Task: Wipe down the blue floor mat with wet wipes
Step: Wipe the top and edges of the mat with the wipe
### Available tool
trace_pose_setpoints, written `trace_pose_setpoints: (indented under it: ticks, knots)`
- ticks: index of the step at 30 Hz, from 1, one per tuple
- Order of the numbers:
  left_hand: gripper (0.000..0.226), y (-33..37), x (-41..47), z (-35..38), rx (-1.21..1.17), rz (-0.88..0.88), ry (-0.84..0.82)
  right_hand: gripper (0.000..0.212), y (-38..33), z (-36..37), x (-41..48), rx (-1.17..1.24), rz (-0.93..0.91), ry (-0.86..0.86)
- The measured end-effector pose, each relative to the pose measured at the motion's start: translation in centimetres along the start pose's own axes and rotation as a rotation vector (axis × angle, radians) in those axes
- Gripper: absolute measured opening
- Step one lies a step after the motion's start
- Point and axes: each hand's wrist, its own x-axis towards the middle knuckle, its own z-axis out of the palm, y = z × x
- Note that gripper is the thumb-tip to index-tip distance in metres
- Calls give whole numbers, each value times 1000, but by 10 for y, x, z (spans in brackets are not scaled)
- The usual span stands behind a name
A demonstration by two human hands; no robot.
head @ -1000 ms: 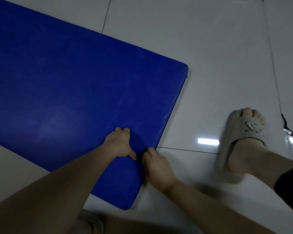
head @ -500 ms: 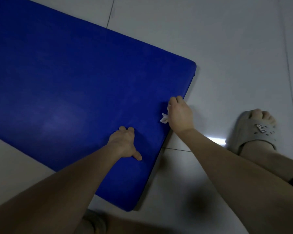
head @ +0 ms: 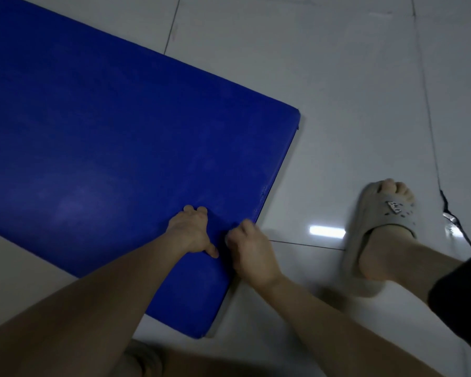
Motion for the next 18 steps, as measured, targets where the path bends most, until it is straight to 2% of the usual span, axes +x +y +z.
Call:
trace_pose_setpoints:
  ticks: [2, 4, 9, 12, 15, 18]
  knots:
    - [109, -1, 0, 3, -3, 3, 8, 15, -8, 5, -19, -17, -145, -144]
    - [107, -1, 2, 4, -1, 4, 15, 24, 1, -1, -12, -37, -213, -164]
    - [109, -1, 6, 4, 1, 14, 3, 3, 58, -35, 75, -97, 40, 140]
    - [110, -1, 7, 4, 12, 10, -15, 7, 78, -51, 114, -144, 146, 199]
    - [110, -2, 7, 4, 11, 13, -12, 8, 72, -52, 122, -91, 287, 265]
    - [109, -2, 6, 3, 11, 9, -12, 6, 42, -30, 75, -41, 248, 202]
